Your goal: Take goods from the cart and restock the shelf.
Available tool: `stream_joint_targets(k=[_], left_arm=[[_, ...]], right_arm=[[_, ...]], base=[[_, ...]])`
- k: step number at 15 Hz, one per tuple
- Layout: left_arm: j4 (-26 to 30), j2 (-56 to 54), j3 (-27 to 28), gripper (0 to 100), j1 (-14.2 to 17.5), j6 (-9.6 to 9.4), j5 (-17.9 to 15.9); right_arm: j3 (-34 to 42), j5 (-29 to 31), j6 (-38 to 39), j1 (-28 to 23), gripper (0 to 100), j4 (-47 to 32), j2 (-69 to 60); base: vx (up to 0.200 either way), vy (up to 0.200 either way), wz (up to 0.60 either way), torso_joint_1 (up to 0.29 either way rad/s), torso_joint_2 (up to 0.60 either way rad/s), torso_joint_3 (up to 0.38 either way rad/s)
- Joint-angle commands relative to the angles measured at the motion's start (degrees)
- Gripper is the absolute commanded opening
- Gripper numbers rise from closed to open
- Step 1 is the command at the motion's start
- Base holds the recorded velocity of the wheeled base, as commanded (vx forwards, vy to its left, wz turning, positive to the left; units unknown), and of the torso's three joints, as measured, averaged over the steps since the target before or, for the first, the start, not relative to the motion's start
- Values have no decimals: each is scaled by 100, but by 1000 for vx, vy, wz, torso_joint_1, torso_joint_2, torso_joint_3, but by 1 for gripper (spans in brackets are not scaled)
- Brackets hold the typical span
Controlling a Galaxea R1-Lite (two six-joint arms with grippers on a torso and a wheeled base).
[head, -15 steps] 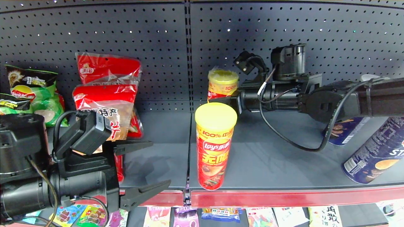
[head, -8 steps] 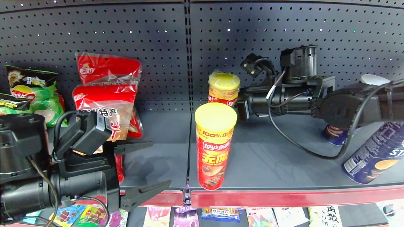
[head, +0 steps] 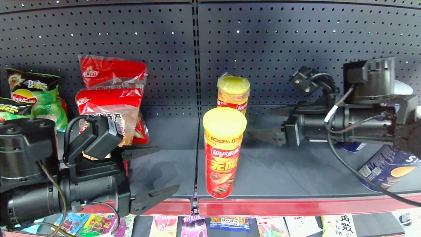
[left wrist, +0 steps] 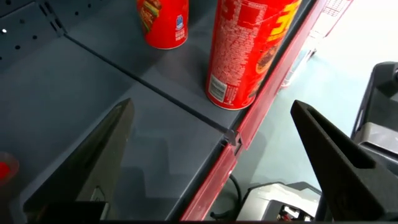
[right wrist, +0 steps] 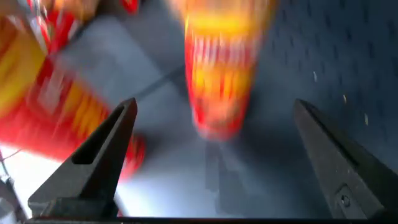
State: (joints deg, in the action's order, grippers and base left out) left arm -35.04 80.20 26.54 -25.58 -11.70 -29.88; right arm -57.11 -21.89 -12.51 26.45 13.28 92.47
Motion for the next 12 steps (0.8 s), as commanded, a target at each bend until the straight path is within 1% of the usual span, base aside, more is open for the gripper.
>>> stream_joint_targets(k=[1,2,3,5,7,9,12], left_arm=[[6,83,-26,100,-9,1,0],[6,162,0,100,-9,1,26],[-12,268,18,100,-26,1,131],[-3,470,18,100,-185,1,211],[-21,822,97,100,-229,-7,290],[-21,1138,334,100,-308,-7,369],[-12,1534,712,100,-360,-16,378]], right_arm=[[684,45,-15,-114,100,-18,-888],[1062,124,-24,-97,100,-9,-1249],[1475,133,-24,-79,100,-18,-1662],[2099,124,-32,-44,100,-18,-2286],[2635,142,-24,167,100,-27,-2866],[2802,142,-6,158,100,-36,-3173],[2793,142,11,-9,100,-44,-3270]], base=[[0,0,0,0,0,0],[0,0,0,0,0,0],[0,0,0,0,0,0],[0,0,0,0,0,0],[0,0,0,0,0,0],[0,0,0,0,0,0],[0,0,0,0,0,0]])
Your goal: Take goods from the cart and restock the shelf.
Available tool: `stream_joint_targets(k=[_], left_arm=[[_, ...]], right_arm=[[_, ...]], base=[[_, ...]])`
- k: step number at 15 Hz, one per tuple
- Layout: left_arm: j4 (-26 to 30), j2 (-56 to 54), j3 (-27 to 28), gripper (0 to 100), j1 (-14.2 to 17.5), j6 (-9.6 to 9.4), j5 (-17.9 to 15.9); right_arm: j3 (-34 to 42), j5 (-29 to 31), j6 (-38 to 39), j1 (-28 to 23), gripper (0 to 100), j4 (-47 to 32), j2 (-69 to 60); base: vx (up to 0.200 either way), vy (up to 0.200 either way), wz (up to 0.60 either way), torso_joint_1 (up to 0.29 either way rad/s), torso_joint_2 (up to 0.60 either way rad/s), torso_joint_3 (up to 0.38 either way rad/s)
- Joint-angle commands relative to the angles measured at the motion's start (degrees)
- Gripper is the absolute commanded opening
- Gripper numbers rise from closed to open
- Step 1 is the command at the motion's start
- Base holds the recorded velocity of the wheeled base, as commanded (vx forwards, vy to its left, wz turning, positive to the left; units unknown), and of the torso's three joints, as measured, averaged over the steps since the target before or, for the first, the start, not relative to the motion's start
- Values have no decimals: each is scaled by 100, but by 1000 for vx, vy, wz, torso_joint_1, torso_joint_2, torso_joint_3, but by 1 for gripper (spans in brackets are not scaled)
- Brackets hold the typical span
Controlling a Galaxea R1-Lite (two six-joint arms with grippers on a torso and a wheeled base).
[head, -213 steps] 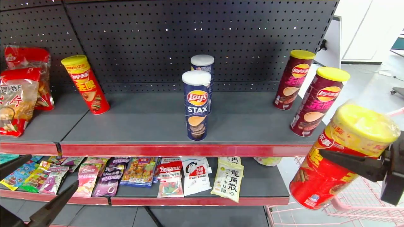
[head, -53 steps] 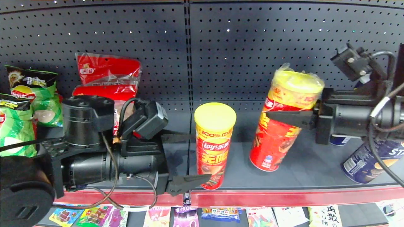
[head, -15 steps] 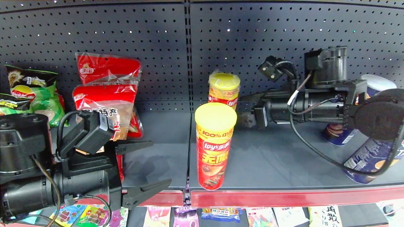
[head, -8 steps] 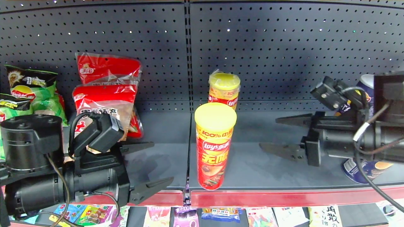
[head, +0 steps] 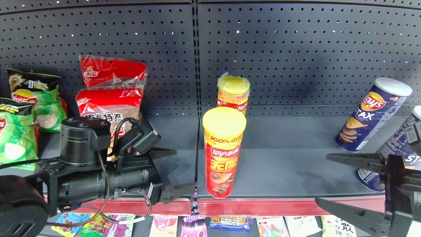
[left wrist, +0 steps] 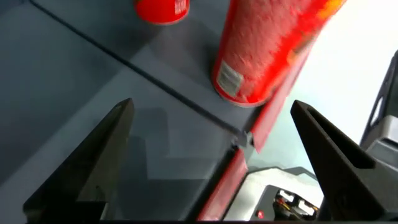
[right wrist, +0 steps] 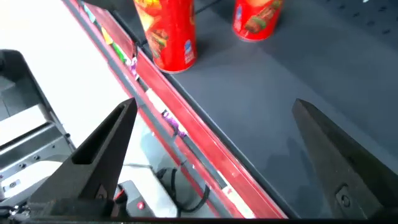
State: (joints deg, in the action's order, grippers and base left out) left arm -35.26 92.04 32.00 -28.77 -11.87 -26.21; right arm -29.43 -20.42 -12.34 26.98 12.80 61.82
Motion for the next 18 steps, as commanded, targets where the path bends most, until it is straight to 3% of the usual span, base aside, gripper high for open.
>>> stream_joint_targets(k=[1,6,18], left_arm=[[1,438,236,100,-59,1,46],[1,684,562,100,-155,1,151],[1,666,500,100,-199,1,178]], right_arm=[[7,-6,-6,-79,100,3,-214],[-89,-6,3,-114,100,12,-161],[-89,-15,56,-193,100,47,304]], base=[[0,0,0,0,0,0],[0,0,0,0,0,0],[0,0,0,0,0,0]])
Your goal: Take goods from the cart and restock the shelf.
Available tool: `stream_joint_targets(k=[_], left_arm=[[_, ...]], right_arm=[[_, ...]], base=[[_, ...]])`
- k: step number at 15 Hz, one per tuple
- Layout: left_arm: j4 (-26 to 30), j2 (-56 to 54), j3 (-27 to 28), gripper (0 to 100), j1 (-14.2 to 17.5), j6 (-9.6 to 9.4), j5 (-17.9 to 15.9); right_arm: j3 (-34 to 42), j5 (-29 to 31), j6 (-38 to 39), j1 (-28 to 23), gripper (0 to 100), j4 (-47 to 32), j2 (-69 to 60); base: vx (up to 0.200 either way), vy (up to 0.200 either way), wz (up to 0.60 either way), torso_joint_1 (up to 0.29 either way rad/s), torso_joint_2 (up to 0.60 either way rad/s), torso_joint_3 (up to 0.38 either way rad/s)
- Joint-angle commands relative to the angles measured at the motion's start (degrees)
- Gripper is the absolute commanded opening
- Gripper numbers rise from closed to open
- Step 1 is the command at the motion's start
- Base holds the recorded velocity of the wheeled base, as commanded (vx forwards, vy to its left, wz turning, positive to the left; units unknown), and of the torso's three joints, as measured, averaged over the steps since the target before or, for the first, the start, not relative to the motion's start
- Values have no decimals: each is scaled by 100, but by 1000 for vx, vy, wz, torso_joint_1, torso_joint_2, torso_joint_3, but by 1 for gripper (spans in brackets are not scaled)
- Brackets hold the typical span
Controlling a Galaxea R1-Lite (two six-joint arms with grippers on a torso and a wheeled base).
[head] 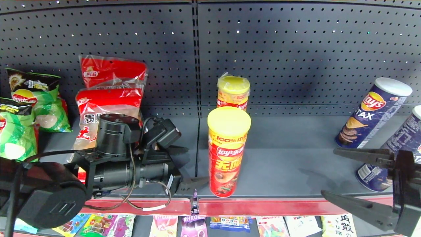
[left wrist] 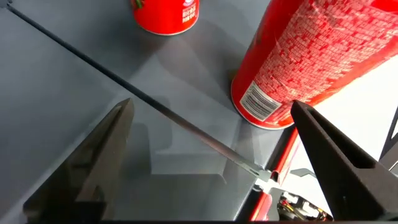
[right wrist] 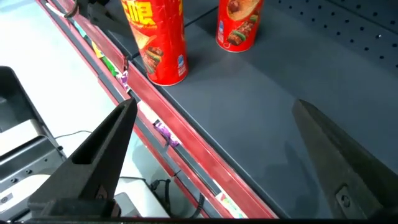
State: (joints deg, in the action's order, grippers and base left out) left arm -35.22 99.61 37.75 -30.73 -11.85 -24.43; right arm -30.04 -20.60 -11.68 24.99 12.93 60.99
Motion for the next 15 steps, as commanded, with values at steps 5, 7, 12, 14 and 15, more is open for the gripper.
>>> stream_joint_targets(k=[5,7,12,14,15], left_arm=[[-3,-311,-260,100,-38,-2,0],[-3,-223,-198,100,-47,-2,0],[-3,-126,-58,100,-47,7,0],[-3,-135,-58,100,-47,7,0],[-3,-135,-58,100,-47,7,0]], right_arm=[[-819,4,-10,59,100,43,1495],[-943,4,-10,261,100,43,1820],[-1180,39,-19,489,100,51,2479],[-1338,153,-10,489,100,60,2743],[-1426,179,-10,489,100,51,2857]], base=[[0,0,0,0,0,0],[0,0,0,0,0,0],[0,0,0,0,0,0],[0,0,0,0,0,0],[0,0,0,0,0,0]])
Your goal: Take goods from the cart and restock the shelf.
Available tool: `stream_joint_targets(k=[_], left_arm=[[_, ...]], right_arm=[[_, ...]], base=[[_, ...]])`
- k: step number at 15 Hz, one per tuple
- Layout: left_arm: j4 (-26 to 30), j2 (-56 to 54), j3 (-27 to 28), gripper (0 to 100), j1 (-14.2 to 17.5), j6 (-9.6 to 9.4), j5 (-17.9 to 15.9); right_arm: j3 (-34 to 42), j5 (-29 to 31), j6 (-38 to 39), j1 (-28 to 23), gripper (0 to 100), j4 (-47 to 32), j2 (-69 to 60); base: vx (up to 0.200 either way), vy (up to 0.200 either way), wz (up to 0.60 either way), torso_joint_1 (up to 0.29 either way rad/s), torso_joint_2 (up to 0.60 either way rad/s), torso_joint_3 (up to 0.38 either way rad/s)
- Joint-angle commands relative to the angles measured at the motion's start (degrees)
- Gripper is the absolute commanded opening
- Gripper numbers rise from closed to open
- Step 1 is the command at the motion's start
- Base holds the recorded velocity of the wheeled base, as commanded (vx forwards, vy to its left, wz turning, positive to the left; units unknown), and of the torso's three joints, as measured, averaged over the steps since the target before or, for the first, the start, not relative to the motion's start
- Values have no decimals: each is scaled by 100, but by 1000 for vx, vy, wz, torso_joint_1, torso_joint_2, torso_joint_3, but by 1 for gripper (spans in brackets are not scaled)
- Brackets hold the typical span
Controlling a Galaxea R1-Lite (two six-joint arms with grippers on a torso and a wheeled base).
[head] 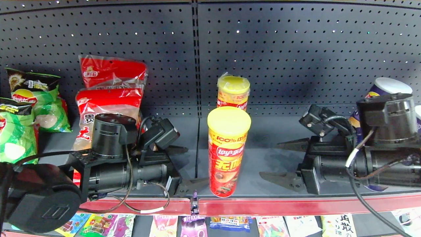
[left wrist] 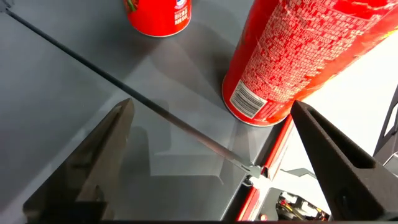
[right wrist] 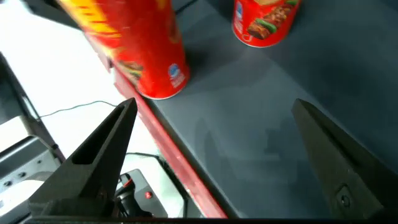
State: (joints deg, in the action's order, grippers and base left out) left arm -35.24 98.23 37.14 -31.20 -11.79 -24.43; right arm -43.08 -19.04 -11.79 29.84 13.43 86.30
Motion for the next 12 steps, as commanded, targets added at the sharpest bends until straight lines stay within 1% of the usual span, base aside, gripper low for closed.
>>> stream_joint_targets(k=[1,4,12], left_arm=[[0,3,3,100,-1,1,0],[0,12,21,100,8,10,0],[0,38,38,100,8,19,0]], right_arm=[[-183,32,1,13,100,1,405],[-482,173,10,101,100,1,819],[-693,208,10,101,100,10,1161]], base=[[0,0,0,0,0,0],[0,0,0,0,0,0],[0,0,0,0,0,0]])
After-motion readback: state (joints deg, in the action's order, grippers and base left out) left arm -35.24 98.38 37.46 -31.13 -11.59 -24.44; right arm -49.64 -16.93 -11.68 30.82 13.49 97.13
